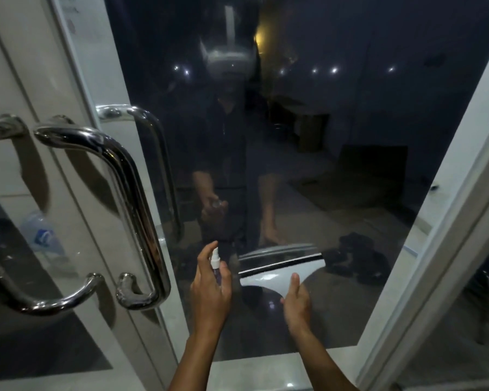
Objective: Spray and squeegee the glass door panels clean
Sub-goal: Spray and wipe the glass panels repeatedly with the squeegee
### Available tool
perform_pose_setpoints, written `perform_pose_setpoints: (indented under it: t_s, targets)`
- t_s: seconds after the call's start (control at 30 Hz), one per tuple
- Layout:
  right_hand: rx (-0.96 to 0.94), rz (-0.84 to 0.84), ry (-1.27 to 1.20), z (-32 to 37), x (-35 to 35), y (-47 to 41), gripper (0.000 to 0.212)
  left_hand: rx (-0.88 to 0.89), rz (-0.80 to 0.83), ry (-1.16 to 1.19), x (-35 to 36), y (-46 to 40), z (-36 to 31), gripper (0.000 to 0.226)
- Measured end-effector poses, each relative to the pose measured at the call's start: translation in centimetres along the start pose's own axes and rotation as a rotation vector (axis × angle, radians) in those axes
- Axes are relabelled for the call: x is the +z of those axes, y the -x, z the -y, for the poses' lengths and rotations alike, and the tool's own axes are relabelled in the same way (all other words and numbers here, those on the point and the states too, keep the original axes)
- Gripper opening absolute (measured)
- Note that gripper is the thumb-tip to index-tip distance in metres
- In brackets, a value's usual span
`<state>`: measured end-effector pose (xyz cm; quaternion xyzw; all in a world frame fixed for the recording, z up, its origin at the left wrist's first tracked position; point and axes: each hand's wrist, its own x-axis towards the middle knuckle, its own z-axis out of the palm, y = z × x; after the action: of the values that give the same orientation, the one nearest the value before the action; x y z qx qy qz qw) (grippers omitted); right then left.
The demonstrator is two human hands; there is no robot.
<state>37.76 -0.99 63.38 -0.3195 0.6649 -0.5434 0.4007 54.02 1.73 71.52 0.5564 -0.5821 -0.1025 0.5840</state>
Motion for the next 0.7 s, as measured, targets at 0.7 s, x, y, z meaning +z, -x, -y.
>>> perform_pose_setpoints:
  t_s: [0.7]
  targets:
    - [-0.694, -0.058, 1.26, 5.4, -1.8, -3.2, 0.056, -0.021, 0.002, 0.004, -1.4, -2.3, 1.5, 0.04]
